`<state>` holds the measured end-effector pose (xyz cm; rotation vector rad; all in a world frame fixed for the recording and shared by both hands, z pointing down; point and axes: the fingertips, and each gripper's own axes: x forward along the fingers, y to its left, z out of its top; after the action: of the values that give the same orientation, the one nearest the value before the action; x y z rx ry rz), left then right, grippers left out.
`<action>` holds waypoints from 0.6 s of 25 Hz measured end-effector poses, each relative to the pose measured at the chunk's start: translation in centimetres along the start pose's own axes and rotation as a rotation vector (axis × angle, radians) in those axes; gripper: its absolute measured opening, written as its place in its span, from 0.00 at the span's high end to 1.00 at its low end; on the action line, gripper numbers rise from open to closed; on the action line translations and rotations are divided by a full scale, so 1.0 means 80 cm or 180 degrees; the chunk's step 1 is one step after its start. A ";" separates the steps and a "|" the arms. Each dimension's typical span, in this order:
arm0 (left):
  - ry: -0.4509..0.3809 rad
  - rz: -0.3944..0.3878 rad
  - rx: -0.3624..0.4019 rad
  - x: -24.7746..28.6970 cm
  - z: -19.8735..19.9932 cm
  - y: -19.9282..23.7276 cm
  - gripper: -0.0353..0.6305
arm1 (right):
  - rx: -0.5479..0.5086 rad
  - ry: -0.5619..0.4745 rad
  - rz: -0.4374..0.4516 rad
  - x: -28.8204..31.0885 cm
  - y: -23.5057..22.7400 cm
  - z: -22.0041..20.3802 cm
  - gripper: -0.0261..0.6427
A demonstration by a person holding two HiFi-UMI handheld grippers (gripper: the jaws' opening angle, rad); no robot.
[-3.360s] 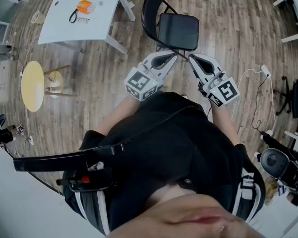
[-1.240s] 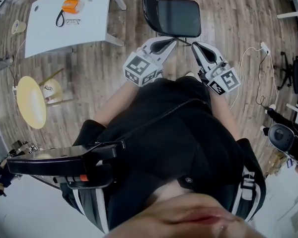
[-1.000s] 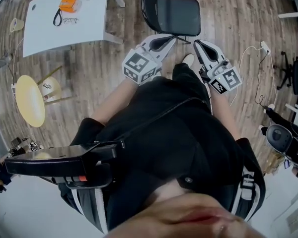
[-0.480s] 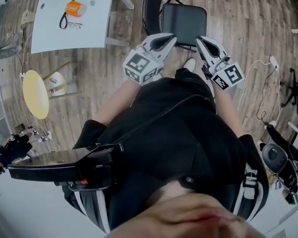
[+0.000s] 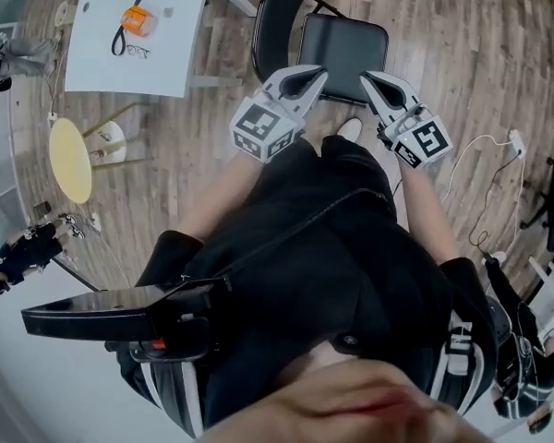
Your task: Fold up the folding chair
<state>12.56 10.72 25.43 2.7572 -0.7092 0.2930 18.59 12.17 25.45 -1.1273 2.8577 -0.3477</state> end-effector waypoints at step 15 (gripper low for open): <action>0.0582 0.0580 -0.0224 0.033 -0.080 0.144 0.94 | 0.0620 0.0279 -0.0099 0.050 -0.122 -0.129 0.95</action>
<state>8.31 1.92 34.64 2.5623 -0.9039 0.5397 20.81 4.50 37.87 -1.1471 2.8052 -0.6771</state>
